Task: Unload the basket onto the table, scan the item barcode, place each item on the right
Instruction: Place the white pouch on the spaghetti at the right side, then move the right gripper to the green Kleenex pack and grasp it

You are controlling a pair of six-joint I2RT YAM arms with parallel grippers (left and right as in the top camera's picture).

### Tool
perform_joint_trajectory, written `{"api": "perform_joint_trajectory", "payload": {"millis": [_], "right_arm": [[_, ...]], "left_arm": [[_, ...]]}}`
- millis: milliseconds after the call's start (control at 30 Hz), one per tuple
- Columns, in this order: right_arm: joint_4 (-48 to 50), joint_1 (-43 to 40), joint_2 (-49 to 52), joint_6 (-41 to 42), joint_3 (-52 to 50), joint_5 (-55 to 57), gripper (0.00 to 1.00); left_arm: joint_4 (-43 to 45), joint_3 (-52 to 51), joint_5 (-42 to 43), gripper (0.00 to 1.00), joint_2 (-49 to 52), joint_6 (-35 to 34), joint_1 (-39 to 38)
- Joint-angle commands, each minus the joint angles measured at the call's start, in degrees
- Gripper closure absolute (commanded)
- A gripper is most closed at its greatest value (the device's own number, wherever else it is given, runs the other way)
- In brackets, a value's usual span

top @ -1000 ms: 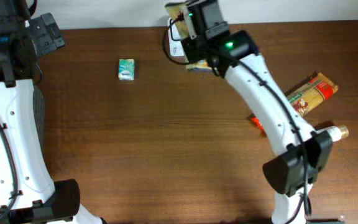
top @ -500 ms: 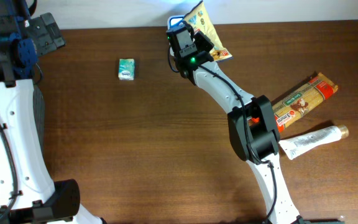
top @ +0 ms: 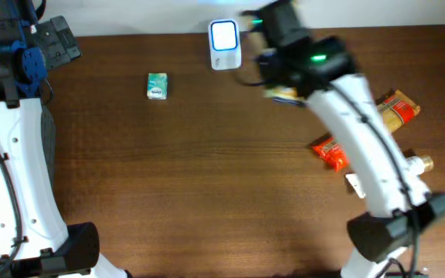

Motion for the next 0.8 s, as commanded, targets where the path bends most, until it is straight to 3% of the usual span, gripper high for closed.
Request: {"api": "perform_joint_trajectory", "payload": {"millis": [0, 33, 133, 167, 200, 267, 333, 367, 433, 467, 600, 667, 700, 767], "right_arm": [[-14.4, -10.8, 0.7, 22.8, -1.7, -2.0, 0.96], [-18.5, -15.4, 1.7, 24.6, -4.4, -2.1, 0.96], [-18.5, -22.6, 2.5, 24.6, -15.6, -3.1, 0.95], [-16.7, -24.8, 2.6, 24.6, -20.9, -3.1, 0.85], [-14.1, -26.3, 2.5, 24.4, -24.9, -3.1, 0.57], [-10.5, -28.2, 2.5, 23.8, -26.9, -3.1, 0.19], [-6.0, -28.7, 2.5, 23.8, -25.6, -3.2, 0.01], [-5.0, -28.7, 2.5, 20.7, -23.7, -7.8, 0.01], [0.2, -27.4, 2.5, 8.3, -19.1, -32.5, 0.01], [5.2, -24.8, 2.5, 7.1, -17.7, -40.6, 0.01], [28.8, -5.9, 4.5, 18.3, -17.4, -39.0, 0.02], [45.4, 4.7, 10.1, 28.7, -16.7, -35.4, 0.18], [47.3, 6.6, 14.5, 29.7, -11.3, -37.6, 0.18], [40.9, 7.2, 23.8, 28.7, 3.8, -37.8, 0.18]], "left_arm": [[0.0, 0.0, -0.6, 0.01, 0.2, 0.7, 0.2], [0.0, 0.0, -0.6, 0.01, 0.2, 0.7, 0.2], [0.0, 0.0, -0.6, 0.01, 0.2, 0.7, 0.2], [0.0, 0.0, -0.6, 0.01, 0.2, 0.7, 0.2], [0.0, 0.0, -0.6, 0.01, 0.2, 0.7, 0.2], [0.0, 0.0, -0.6, 0.01, 0.2, 0.7, 0.2], [0.0, 0.0, -0.6, 0.01, 0.2, 0.7, 0.2], [0.0, 0.0, -0.6, 0.01, 0.2, 0.7, 0.2], [0.0, 0.0, -0.6, 0.01, 0.2, 0.7, 0.2], [0.0, 0.0, -0.6, 0.01, 0.2, 0.7, 0.2], [0.0, 0.0, -0.6, 0.01, 0.2, 0.7, 0.2], [0.0, 0.0, -0.6, 0.01, 0.2, 0.7, 0.2], [0.0, 0.0, -0.6, 0.01, 0.2, 0.7, 0.2], [0.0, 0.0, -0.6, 0.01, 0.2, 0.7, 0.2]]}}
